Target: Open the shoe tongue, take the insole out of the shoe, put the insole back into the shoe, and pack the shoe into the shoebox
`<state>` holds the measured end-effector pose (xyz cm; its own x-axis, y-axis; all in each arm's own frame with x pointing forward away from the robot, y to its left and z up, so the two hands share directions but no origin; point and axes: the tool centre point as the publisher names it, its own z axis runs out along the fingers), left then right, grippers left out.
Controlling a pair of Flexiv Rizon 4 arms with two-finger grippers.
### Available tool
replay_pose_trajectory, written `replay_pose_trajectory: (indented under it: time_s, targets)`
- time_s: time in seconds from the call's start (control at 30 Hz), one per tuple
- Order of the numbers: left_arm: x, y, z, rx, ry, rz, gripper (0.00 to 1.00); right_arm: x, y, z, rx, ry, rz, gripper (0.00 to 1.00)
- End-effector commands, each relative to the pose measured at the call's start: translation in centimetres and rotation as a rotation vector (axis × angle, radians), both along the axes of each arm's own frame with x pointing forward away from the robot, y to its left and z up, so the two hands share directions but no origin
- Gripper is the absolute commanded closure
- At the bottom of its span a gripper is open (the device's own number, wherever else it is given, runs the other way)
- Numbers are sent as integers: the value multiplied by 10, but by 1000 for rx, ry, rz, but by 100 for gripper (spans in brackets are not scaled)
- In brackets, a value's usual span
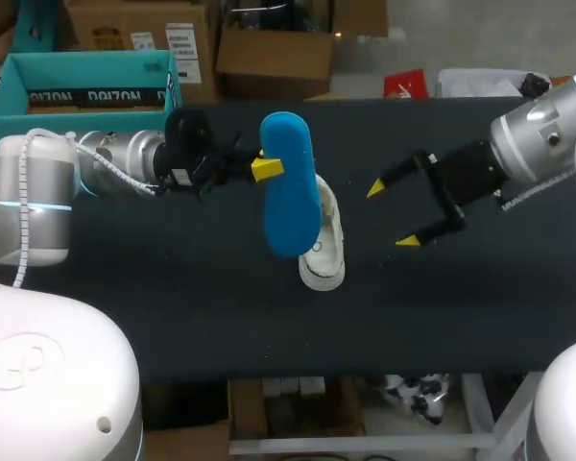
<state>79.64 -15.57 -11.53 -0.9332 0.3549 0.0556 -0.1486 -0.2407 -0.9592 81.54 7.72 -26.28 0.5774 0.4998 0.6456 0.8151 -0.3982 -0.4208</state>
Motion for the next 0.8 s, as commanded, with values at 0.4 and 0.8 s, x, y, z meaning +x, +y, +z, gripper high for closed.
replay_pose_trajectory:
  time_s: [0.4,0.8]
  targets:
    - [0,0,-1,-3,1,0,100,-2,-1,-3,87,192,-108,0]
    - [0,0,-1,-3,1,0,100,3,7,-13,312,417,-246,0]
